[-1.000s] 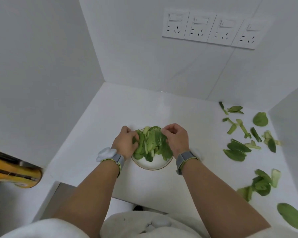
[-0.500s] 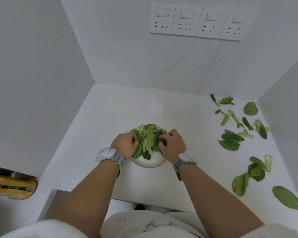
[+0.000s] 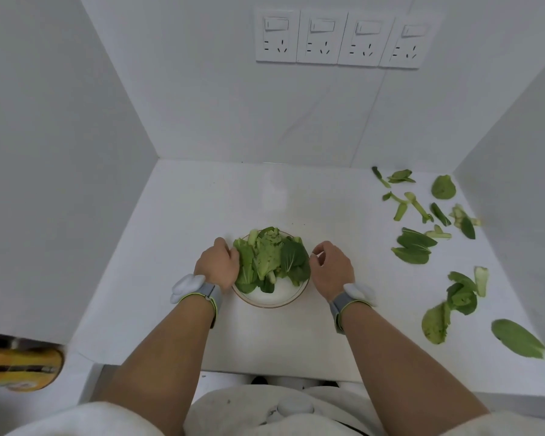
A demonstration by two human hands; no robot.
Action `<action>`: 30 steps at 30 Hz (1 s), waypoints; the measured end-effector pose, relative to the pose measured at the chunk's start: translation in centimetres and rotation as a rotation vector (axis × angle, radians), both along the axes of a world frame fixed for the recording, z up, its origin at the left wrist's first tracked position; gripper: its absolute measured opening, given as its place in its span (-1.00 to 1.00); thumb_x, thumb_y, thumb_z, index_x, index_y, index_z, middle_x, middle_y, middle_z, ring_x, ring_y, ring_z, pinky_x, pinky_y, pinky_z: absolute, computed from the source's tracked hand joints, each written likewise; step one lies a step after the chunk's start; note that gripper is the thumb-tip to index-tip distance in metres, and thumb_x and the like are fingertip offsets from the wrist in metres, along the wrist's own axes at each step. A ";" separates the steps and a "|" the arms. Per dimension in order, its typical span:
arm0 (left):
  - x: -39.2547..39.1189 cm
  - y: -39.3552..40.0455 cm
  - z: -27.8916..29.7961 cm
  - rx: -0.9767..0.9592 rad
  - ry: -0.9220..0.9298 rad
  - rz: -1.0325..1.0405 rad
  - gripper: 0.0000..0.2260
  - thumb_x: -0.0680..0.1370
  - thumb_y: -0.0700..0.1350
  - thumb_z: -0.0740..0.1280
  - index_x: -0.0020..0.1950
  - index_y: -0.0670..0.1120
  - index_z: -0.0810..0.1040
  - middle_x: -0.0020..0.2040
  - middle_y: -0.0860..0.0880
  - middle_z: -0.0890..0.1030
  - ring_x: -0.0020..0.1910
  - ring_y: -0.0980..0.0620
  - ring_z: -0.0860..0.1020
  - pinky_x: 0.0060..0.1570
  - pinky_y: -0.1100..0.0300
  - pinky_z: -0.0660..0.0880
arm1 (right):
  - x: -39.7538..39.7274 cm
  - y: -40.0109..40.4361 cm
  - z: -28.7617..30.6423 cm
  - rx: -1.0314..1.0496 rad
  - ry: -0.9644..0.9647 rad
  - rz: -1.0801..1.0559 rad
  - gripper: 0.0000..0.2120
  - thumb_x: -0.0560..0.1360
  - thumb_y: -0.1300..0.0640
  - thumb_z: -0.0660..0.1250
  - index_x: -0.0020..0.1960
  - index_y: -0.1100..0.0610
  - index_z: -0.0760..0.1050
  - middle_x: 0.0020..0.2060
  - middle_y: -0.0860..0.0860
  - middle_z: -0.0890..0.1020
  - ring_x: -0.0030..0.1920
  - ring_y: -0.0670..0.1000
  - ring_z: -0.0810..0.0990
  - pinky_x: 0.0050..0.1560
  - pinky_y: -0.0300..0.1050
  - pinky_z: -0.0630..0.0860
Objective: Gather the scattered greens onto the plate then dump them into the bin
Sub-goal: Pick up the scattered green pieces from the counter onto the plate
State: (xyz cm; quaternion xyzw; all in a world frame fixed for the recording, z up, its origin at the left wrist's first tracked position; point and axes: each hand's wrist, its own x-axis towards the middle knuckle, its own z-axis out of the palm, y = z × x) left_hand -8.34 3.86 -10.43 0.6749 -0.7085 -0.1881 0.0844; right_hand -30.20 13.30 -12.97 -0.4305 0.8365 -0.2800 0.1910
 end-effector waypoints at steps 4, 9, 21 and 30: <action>-0.4 -0.3 -0.6 -0.030 -0.005 -0.009 -0.75 0.61 0.04 0.13 -0.04 -0.13 0.43 -0.25 -0.07 0.53 -0.28 -0.10 0.47 -0.27 0.13 0.39 | 0.1 0.2 -0.1 0.097 0.000 -0.075 -0.85 0.53 -0.03 0.19 -0.20 -0.06 0.43 -0.35 -0.12 0.55 -0.36 -0.13 0.48 -0.37 -0.20 0.35; -2.4 -0.5 -1.1 -0.029 0.047 -0.090 -0.77 0.60 0.05 0.15 -0.12 -0.07 0.39 -0.35 0.01 0.45 -0.32 -0.08 0.46 -0.31 0.15 0.35 | -0.6 1.1 0.0 0.107 -0.010 -0.206 -0.81 0.53 0.00 0.19 -0.23 -0.01 0.43 -0.38 -0.10 0.52 -0.38 -0.11 0.46 -0.36 -0.20 0.34; -10.1 1.1 -1.3 0.043 0.204 -0.419 -0.80 0.62 0.01 0.17 -0.12 -0.08 0.38 -0.34 0.02 0.45 -0.29 -0.10 0.48 -0.27 0.09 0.43 | -4.7 7.2 0.5 0.015 -0.044 -0.517 -0.83 0.59 0.12 0.19 -0.02 0.13 0.54 -0.11 0.05 0.61 -0.11 0.08 0.55 -0.11 -0.09 0.42; -13.4 2.6 -0.6 -0.138 0.227 -0.445 -0.94 0.58 -0.15 0.23 -0.03 -0.12 0.41 0.00 -0.11 0.41 -0.14 -0.10 0.45 -0.25 0.09 0.36 | -6.5 9.8 0.7 -0.003 -0.017 -0.468 -0.81 0.58 0.08 0.19 -0.04 0.07 0.57 -0.14 0.00 0.62 -0.13 0.04 0.55 -0.12 -0.10 0.44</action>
